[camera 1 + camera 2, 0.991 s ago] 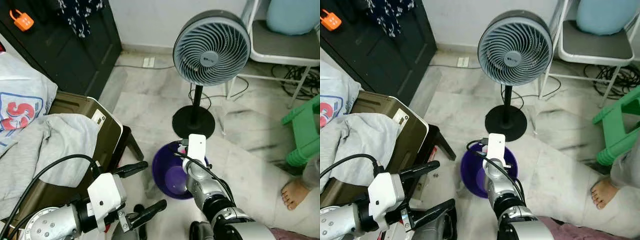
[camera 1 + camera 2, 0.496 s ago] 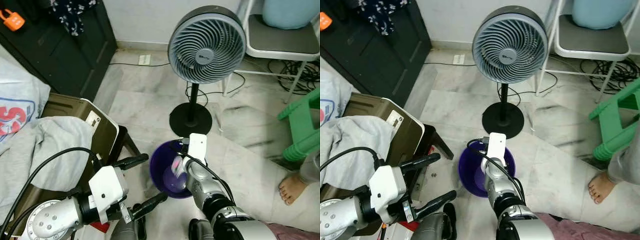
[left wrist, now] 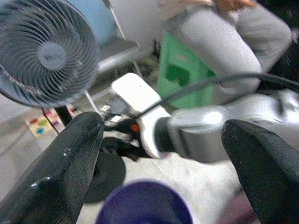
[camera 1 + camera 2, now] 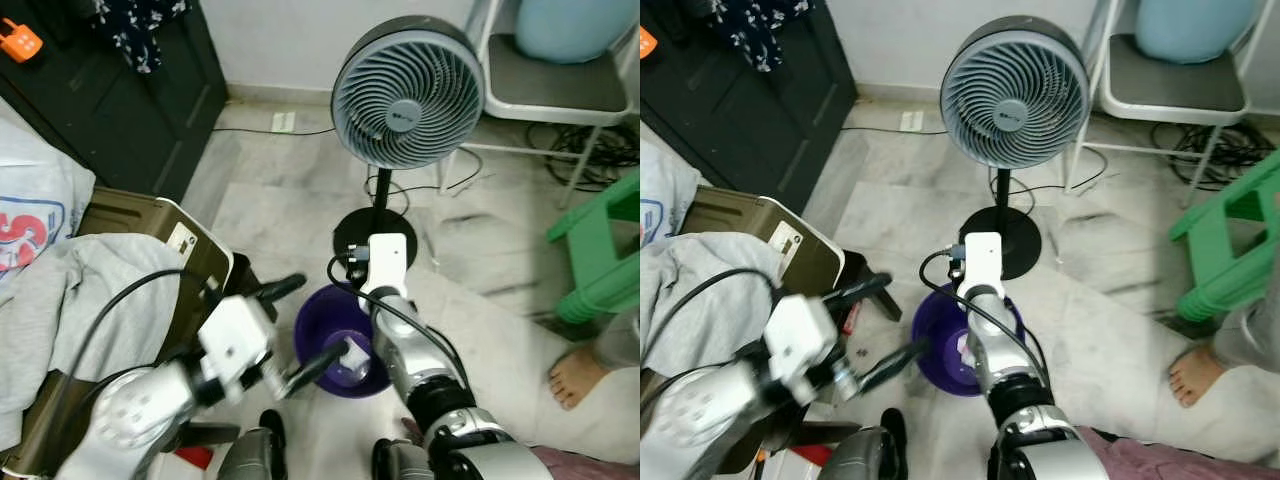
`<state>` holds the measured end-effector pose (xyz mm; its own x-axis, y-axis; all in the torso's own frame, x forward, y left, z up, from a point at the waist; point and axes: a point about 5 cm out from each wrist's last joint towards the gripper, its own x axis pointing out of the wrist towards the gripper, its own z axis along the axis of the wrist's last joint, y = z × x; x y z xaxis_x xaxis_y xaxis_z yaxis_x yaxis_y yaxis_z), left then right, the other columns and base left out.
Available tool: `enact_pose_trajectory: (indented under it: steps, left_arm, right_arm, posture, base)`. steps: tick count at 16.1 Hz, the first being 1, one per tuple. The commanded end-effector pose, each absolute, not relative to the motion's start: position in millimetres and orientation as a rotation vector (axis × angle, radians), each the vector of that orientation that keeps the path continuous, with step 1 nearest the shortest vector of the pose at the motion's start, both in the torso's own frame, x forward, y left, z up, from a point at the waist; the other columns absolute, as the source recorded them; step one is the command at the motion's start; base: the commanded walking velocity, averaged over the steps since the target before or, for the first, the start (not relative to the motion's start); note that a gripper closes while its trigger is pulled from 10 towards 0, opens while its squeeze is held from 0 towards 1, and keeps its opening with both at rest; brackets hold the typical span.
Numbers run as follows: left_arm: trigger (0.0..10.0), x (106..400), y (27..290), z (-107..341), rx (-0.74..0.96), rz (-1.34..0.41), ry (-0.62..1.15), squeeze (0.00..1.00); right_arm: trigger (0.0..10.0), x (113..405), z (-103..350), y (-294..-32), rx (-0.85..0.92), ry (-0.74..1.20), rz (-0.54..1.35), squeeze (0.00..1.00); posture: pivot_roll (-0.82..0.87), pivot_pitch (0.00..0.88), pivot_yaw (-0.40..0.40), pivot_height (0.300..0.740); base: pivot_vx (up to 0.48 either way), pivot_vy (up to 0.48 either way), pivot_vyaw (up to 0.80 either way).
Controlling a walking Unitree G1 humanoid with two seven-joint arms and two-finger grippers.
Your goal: Clean up the room
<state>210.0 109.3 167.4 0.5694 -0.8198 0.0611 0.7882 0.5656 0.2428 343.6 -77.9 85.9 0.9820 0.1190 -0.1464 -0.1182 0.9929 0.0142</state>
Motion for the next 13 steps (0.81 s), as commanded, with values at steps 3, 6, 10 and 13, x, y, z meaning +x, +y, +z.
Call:
enact_pose_trajectory:
  steps: [3,6,10,13]
  left_arm:
    - [10.0,225,107,167,0.208,-0.853,-0.234,0.00]
    - [10.0,250,112,168,0.241,-0.633,-0.284,0.00]
    - [10.0,273,128,162,0.287,-0.336,-0.299,0.00]
    - [10.0,268,141,147,0.290,-0.236,-0.260,0.00]
  right_arm:
    - [10.0,339,94,-88,-0.058,0.091,0.152,1.00]
    - [10.0,335,104,-104,-0.123,0.049,0.184,1.00]
    - [10.0,328,112,-112,-0.191,0.047,0.275,1.00]
    - [10.0,309,103,-112,-0.251,0.080,0.356,1.00]
  posture:
    - [-0.03,0.118,0.027,0.740]
    - [-0.05,0.046,0.018,0.740]
    - [-0.07,0.000,0.007,0.740]
    - [-0.09,0.000,0.016,0.740]
  base:
    - [0.000,0.000,0.00]
    - [0.000,0.000,0.00]
    - [0.000,0.000,0.00]
    - [0.000,0.000,0.00]
